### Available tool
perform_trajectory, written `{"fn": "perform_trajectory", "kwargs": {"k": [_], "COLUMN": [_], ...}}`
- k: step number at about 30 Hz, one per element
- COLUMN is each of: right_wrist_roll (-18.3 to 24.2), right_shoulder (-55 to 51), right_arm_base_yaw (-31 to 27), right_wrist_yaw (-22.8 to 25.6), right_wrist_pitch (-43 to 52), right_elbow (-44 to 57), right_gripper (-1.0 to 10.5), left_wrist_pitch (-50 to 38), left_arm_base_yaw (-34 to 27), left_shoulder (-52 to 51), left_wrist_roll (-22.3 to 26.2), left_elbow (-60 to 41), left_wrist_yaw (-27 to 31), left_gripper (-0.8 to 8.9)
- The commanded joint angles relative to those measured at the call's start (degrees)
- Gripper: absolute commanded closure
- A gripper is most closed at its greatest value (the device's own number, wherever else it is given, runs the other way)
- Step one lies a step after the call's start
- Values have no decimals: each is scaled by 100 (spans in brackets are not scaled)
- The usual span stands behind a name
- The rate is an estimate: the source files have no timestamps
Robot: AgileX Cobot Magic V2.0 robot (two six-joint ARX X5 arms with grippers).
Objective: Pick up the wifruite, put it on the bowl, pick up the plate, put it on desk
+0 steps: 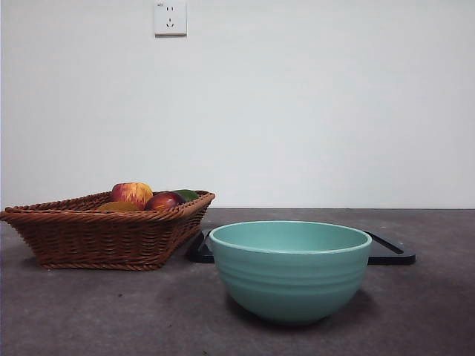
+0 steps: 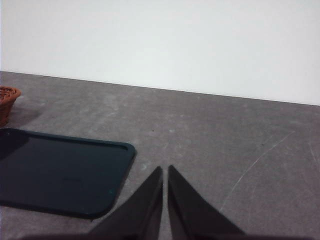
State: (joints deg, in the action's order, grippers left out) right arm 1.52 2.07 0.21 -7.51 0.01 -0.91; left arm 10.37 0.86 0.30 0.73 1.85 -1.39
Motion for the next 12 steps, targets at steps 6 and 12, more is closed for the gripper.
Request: {"fn": "perform_trajectory", "kwargs": {"k": [6, 12], "right_wrist_roll": [-22, -48], "right_shoulder": [-186, -186], "right_arm_base_yaw": [-37, -35], "right_wrist_yaw": [17, 9], "right_wrist_pitch": [-516, -992], "right_elbow": [28, 28], "right_gripper": [938, 938], "left_wrist_pitch": [39, 37], "left_arm_base_yaw": [-11, -11], "left_shoulder": [-13, -13], "left_wrist_roll": [0, 0], "left_elbow": [-118, -118], "left_wrist_yaw": [15, 15], "left_gripper": [806, 806]}}
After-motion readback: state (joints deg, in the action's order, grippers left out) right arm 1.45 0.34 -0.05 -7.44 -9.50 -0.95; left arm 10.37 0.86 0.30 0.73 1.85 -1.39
